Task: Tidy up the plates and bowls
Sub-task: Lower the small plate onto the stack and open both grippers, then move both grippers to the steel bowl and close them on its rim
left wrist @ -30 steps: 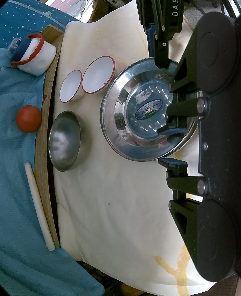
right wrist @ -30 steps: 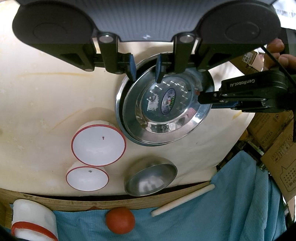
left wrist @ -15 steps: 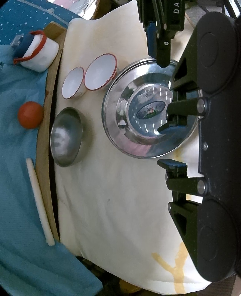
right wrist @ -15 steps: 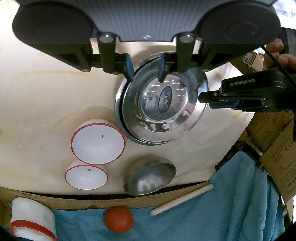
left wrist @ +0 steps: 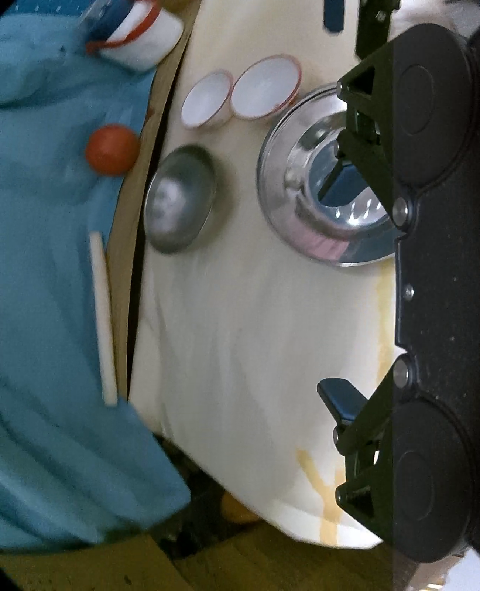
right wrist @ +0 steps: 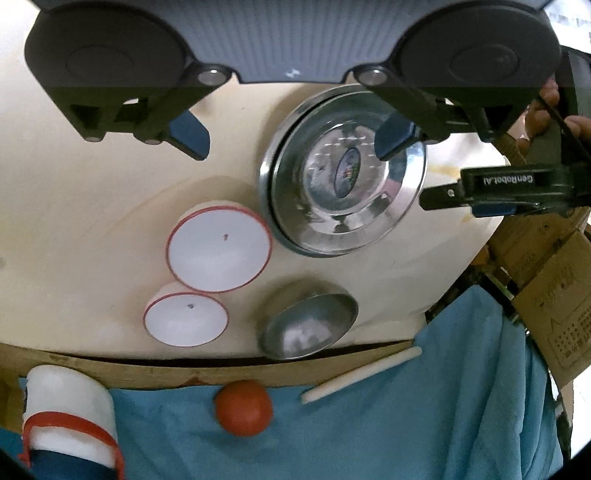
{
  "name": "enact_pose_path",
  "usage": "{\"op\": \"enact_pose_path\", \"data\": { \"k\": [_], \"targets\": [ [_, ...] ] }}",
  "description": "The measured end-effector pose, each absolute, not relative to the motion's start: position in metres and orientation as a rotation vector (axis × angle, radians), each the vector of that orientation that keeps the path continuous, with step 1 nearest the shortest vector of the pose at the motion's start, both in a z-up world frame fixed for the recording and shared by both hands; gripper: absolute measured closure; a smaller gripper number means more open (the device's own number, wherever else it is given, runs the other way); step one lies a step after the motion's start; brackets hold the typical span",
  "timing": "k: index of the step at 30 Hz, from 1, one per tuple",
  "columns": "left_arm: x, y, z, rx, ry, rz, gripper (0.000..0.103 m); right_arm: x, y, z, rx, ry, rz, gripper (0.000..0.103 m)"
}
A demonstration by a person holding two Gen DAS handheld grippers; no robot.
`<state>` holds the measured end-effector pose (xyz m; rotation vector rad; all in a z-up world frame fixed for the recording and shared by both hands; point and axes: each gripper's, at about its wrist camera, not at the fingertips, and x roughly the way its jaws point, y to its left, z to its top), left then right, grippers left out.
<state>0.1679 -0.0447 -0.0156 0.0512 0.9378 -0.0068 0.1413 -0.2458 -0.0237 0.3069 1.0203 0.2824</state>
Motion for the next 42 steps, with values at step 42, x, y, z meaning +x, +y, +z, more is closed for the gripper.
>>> {"op": "enact_pose_path", "data": {
  "k": [42],
  "targets": [
    [0.378,-0.044,-0.050,0.094,0.999,-0.302,0.002,0.285,-0.205,-0.034,0.298,0.997,0.129,0.023]
  ]
}}
